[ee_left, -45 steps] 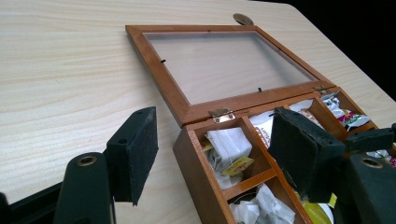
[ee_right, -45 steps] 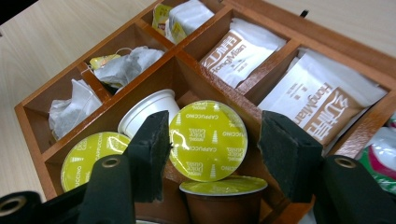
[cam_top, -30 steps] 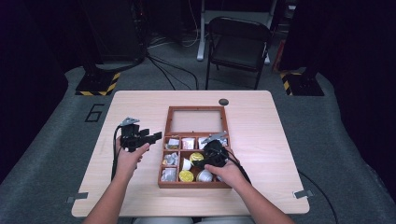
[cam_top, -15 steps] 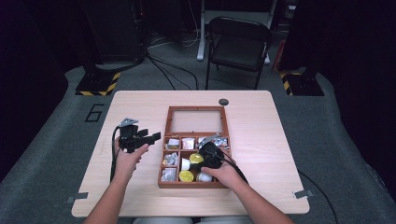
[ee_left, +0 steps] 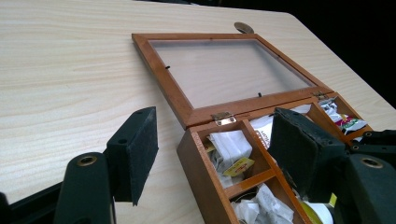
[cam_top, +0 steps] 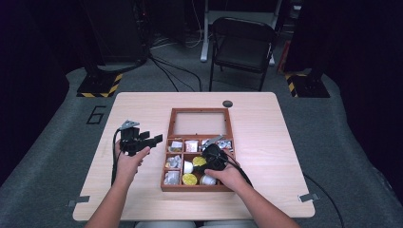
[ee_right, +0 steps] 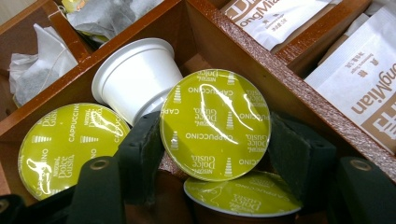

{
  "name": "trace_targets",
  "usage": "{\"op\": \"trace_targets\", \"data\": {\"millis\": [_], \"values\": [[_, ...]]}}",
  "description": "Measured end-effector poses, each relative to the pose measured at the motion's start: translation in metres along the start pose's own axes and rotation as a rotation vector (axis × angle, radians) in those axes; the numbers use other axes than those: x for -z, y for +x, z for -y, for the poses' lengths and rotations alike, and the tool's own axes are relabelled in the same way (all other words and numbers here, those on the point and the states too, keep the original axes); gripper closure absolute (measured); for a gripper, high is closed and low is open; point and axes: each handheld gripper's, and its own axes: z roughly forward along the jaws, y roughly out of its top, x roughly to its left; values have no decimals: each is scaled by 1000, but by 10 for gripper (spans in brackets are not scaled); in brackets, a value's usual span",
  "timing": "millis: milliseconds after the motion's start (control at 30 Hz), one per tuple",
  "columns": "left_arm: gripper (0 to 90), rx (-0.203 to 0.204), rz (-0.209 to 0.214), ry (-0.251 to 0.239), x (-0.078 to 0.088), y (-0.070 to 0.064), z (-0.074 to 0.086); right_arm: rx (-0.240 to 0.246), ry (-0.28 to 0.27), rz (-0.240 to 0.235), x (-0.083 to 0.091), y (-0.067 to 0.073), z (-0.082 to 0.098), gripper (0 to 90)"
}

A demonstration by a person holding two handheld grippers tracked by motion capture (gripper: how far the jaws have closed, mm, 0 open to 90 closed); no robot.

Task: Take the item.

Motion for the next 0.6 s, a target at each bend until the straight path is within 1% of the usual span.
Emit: {"op": "trace_targets", "data": {"millis": [100,167,267,333,400,433,467,500,567,600], "values": [[323,1,0,1,0,0,0,18,5,8,1,1,0,369],[323,-1,0,0,0,0,0,18,3,7,2,2,0,369],[323,0,1,-3,0,0,-1,28,-15,-2,6,3,-1,369],[323,2,3,-3,0,0,-1,31,-24,1,7,4,-1,369],[324,9,9,-2,0,0,-1,40,-27,6,13,7,-2,369],[324,4,9,2,0,-1,-1,51,-35,10,15,8,-3,370],[325,4,9,2,0,-1,-1,51,-35,10,15,8,-3,370],[325,0,7,0,-1,-1,-1,60,-48,9,20,10,-4,370],[324,1,6,1,-1,-1,-1,62,-62,9,26,11,-5,370],[324,1,6,1,-1,-2,-1,54,-71,5,29,12,-5,370]]}}
